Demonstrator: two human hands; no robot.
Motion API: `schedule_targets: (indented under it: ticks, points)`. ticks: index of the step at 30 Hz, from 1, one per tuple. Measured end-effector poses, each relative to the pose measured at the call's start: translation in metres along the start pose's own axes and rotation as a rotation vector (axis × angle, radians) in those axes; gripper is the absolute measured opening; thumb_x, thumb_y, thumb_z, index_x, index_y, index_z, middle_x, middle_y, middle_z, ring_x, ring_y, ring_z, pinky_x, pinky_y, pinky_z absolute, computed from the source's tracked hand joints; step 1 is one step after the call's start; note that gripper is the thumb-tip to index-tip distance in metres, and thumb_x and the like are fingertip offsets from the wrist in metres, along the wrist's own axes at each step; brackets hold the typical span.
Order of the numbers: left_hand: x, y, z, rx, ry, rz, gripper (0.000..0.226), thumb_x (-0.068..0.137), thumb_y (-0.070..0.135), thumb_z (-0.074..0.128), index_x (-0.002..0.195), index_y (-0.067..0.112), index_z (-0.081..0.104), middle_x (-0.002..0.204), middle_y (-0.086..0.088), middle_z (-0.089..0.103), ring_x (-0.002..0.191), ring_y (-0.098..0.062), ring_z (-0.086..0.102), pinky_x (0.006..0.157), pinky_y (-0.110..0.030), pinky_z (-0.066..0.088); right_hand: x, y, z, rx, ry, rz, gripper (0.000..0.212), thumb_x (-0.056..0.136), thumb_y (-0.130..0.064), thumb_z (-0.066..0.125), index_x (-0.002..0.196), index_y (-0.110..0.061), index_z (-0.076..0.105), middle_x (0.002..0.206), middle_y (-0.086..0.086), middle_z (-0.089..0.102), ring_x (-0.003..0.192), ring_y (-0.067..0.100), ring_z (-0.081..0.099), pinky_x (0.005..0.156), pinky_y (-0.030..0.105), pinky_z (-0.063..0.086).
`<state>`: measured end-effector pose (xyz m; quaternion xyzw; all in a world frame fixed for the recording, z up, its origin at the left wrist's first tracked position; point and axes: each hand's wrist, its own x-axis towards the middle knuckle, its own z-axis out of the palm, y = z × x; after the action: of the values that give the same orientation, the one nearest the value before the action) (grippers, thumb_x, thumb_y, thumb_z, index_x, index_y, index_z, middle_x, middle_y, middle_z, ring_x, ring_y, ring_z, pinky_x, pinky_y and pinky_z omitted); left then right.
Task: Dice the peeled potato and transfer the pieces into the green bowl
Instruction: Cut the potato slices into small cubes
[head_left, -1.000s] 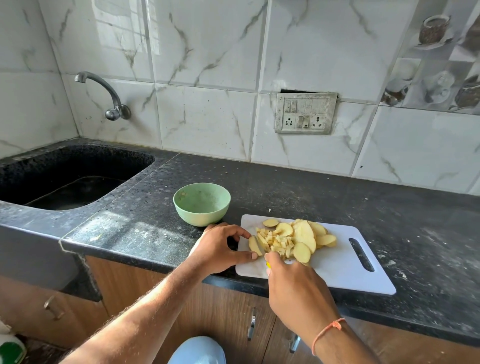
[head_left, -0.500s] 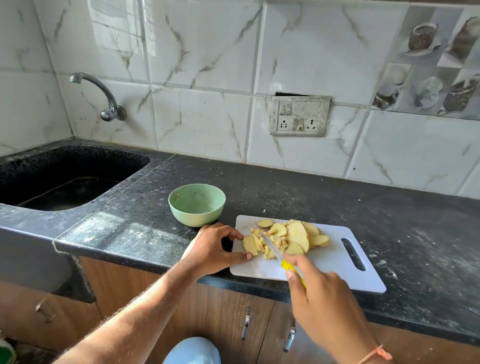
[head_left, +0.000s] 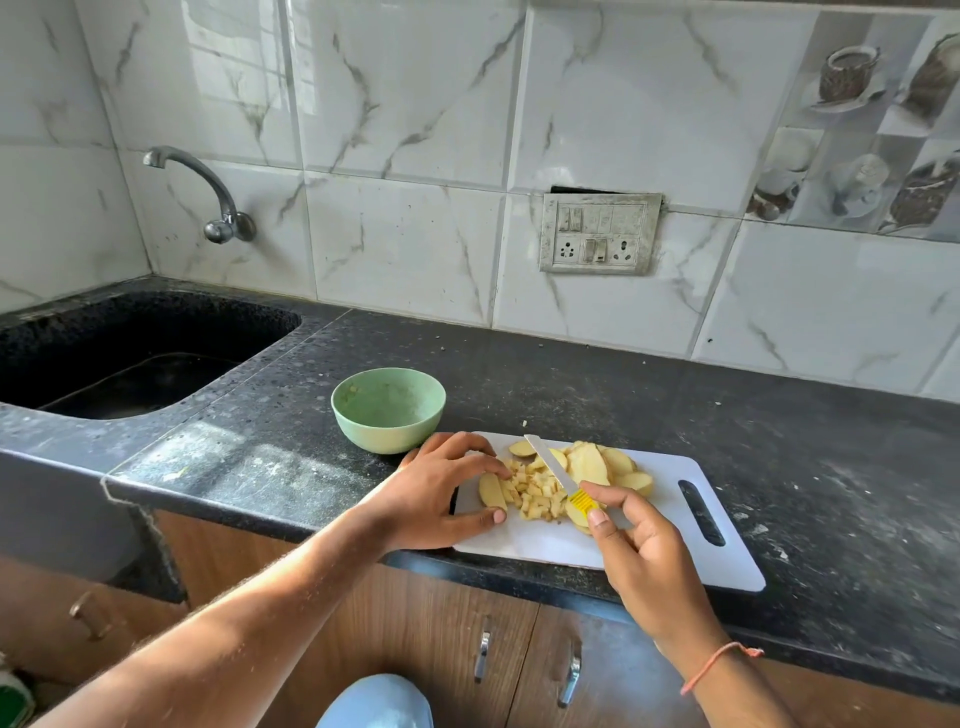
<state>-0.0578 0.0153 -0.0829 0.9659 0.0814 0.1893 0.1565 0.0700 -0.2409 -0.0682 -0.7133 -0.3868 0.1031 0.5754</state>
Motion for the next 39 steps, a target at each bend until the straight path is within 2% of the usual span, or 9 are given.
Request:
schedule_targets:
  ticks: [4, 9, 13, 17, 23, 29, 35, 39]
  points:
    - [0.0045, -0.0004, -0.0001, 0.005, -0.026, 0.044, 0.050, 0.091, 0.069, 0.063, 0.136, 0.049, 0.053, 0.141, 0.026, 0.040, 0.135, -0.006, 0.036, 0.112, -0.047, 0.042, 0.0005, -0.0013, -0.0035, 0.042, -0.011, 0.012, 0.022, 0.105, -0.012, 0.056, 0.121, -0.023, 0.067, 0.050, -0.020, 0.049, 0.044, 0.001, 0.036, 0.049, 0.010, 0.031]
    - [0.0044, -0.0010, 0.0003, 0.018, -0.017, 0.061, 0.053, 0.093, 0.068, 0.062, 0.140, 0.050, 0.048, 0.143, 0.024, 0.039, 0.135, -0.006, 0.036, 0.112, -0.044, 0.043, 0.0010, 0.0006, -0.0026, 0.039, -0.007, -0.001, 0.021, 0.105, -0.015, 0.057, 0.120, -0.025, 0.067, 0.049, -0.017, 0.047, 0.046, 0.002, 0.033, 0.050, 0.011, 0.030]
    - [0.0043, -0.0011, 0.0007, 0.029, -0.024, 0.061, 0.051, 0.094, 0.069, 0.059, 0.141, 0.050, 0.050, 0.141, 0.024, 0.039, 0.135, -0.007, 0.034, 0.112, -0.045, 0.042, 0.0010, 0.0022, -0.0023, 0.042, -0.010, 0.000, 0.022, 0.105, -0.019, 0.057, 0.120, -0.032, 0.068, 0.051, -0.012, 0.041, 0.049, 0.010, 0.029, 0.049, 0.017, 0.029]
    - [0.0024, -0.0004, 0.0007, 0.024, -0.001, 0.060, 0.047, 0.093, 0.069, 0.060, 0.133, 0.046, 0.053, 0.138, 0.023, 0.041, 0.133, -0.007, 0.036, 0.111, -0.046, 0.043, -0.0006, 0.0006, -0.0017, 0.064, -0.008, 0.001, 0.023, 0.105, -0.014, 0.056, 0.120, -0.028, 0.067, 0.052, -0.019, 0.050, 0.046, 0.002, 0.036, 0.051, 0.012, 0.032]
    - [0.0036, -0.0005, 0.0020, 0.042, -0.013, 0.064, 0.051, 0.095, 0.070, 0.057, 0.141, 0.050, 0.049, 0.142, 0.024, 0.039, 0.135, -0.006, 0.034, 0.113, -0.044, 0.041, -0.0002, 0.0009, -0.0027, 0.050, 0.006, 0.000, 0.022, 0.105, -0.015, 0.057, 0.120, -0.026, 0.068, 0.052, -0.017, 0.050, 0.048, 0.004, 0.034, 0.051, 0.012, 0.033]
    - [0.0028, -0.0003, 0.0021, 0.039, -0.002, 0.068, 0.044, 0.095, 0.070, 0.057, 0.134, 0.048, 0.054, 0.139, 0.025, 0.040, 0.134, -0.005, 0.035, 0.112, -0.045, 0.041, -0.0002, 0.0024, -0.0029, 0.046, 0.012, 0.002, 0.021, 0.105, -0.019, 0.058, 0.118, -0.032, 0.069, 0.052, -0.012, 0.043, 0.051, 0.011, 0.031, 0.048, 0.019, 0.030]
    - [0.0015, 0.0001, 0.0018, 0.047, 0.009, 0.073, 0.043, 0.096, 0.069, 0.056, 0.133, 0.048, 0.055, 0.139, 0.025, 0.041, 0.132, -0.005, 0.036, 0.112, -0.044, 0.042, -0.0002, 0.0040, -0.0033, 0.071, 0.008, -0.003, 0.028, 0.105, -0.022, 0.058, 0.112, -0.047, 0.069, 0.054, -0.006, 0.039, 0.052, 0.015, 0.029, 0.048, 0.026, 0.027]
    - [0.0019, 0.0007, 0.0014, 0.045, -0.005, 0.068, 0.045, 0.096, 0.071, 0.054, 0.135, 0.049, 0.054, 0.139, 0.026, 0.040, 0.133, -0.004, 0.035, 0.113, -0.044, 0.042, -0.0001, 0.0033, -0.0032, 0.051, 0.015, -0.012, 0.023, 0.105, -0.021, 0.058, 0.116, -0.037, 0.069, 0.053, -0.010, 0.041, 0.051, 0.012, 0.031, 0.048, 0.021, 0.029]
